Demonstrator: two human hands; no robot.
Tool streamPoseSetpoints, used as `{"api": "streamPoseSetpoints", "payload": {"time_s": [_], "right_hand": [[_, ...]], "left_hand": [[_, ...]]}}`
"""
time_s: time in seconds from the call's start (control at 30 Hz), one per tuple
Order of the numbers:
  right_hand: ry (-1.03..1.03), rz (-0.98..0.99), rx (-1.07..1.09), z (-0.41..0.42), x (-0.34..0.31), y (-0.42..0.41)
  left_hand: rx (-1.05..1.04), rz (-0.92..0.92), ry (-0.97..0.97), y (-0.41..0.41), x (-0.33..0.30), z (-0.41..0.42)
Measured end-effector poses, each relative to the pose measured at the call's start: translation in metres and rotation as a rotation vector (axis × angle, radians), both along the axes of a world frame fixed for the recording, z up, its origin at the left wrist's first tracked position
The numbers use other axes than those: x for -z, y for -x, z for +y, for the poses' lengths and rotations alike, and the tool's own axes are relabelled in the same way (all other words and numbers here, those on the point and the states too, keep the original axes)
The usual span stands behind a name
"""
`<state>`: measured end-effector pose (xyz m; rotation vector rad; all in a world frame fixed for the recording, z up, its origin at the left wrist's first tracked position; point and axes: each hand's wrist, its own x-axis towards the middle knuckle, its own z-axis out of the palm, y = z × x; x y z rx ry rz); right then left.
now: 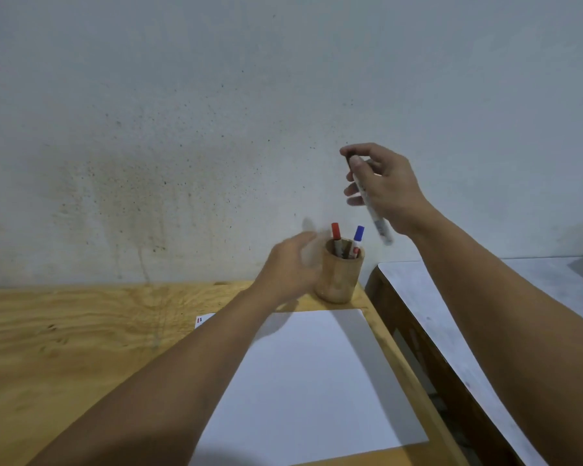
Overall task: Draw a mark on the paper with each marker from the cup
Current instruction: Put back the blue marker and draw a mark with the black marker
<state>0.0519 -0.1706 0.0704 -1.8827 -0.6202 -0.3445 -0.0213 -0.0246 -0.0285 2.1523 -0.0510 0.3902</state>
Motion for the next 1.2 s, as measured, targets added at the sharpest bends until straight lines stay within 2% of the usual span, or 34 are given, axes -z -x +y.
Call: {"api": "streamPoseSetpoints", "payload": {"time_s": [0.1, 0.2, 0.33, 0.47, 0.53, 0.77, 0.83, 0.97, 1.1, 1.2], "right_hand": [[0.097, 0.064, -0.066, 0.005, -0.004, 0.018], [0.235, 0.178, -0.137, 0.012, -0.002, 0.029], [0.397, 0.317, -0.275, 0.024, 0.001, 0.042], [0.424, 0.403, -0.351, 0.043, 0.010, 0.061], [0.538, 0.322, -0.320, 0.052, 0.017, 0.070], [0.642, -0.031, -0.127, 0.082, 0.052, 0.085], [0.566, 0.019, -0.154, 0.082, 0.061, 0.086], [0.174, 0.382, -0.343, 0.088, 0.079, 0.089], [-0.300, 0.787, -0.490, 0.097, 0.094, 0.090], [-0.543, 0.945, -0.553, 0.102, 0.104, 0.088]], "left_hand": [[-0.090, -0.032, 0.361, 0.003, -0.017, 0.016], [-0.030, -0.044, 0.639, 0.016, -0.032, 0.034], [0.059, -0.077, 0.635, 0.036, -0.033, 0.050], [0.046, -0.086, 0.617, 0.052, -0.024, 0.068], [0.016, -0.066, 0.581, 0.059, -0.020, 0.078], [-0.151, 0.122, 0.529, 0.081, 0.002, 0.130], [-0.244, 0.156, 0.402, 0.087, 0.012, 0.147], [-0.466, 0.193, 0.068, 0.093, 0.025, 0.165], [-0.540, 0.232, -0.012, 0.094, 0.043, 0.173], [-0.519, 0.259, -0.076, 0.089, 0.052, 0.178]]}}
